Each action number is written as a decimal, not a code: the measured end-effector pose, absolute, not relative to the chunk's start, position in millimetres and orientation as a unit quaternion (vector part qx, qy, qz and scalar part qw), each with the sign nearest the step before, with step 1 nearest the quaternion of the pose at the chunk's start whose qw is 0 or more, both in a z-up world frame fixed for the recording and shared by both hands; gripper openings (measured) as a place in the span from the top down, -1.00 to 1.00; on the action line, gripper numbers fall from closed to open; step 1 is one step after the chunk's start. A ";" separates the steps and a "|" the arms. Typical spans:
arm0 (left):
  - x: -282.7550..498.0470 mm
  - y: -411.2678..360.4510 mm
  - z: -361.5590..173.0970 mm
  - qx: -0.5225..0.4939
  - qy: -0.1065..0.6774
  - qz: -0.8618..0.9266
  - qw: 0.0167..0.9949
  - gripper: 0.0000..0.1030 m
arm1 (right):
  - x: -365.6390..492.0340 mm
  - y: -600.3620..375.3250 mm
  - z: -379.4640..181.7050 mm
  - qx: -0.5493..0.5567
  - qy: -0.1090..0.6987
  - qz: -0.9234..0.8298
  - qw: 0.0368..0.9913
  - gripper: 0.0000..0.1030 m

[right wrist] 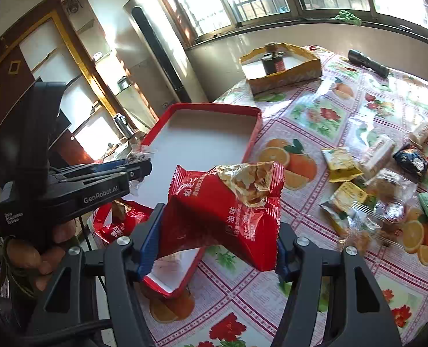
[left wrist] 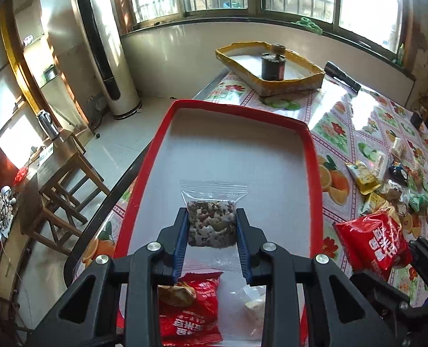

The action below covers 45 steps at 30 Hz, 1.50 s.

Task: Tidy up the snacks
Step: 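Carry both bags over the tray and open both tools to release them, then withdraw both tools from the tray back over the snack pile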

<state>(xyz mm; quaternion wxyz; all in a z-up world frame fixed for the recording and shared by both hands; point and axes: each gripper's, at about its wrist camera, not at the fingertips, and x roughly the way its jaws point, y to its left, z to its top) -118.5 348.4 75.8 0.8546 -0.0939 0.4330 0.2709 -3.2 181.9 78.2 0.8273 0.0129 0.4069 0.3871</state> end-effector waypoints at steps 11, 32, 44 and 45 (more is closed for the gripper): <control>-115.1 371.5 67.1 -0.108 0.437 0.286 0.846 0.41 | 11.1 239.4 56.2 -0.018 0.424 0.430 0.797 -0.27; -93.3 390.4 29.6 -0.107 0.483 0.301 0.815 0.35 | 28.6 288.3 23.1 -0.086 0.438 0.452 0.773 -0.27; -98.7 379.7 47.0 -0.093 0.469 0.305 0.824 -0.30 | 23.4 275.6 29.8 -0.102 0.425 0.436 0.786 -0.56; -97.7 378.2 48.8 -0.093 0.468 0.305 0.824 -0.31 | 23.4 272.4 31.3 -0.101 0.425 0.433 0.789 -0.57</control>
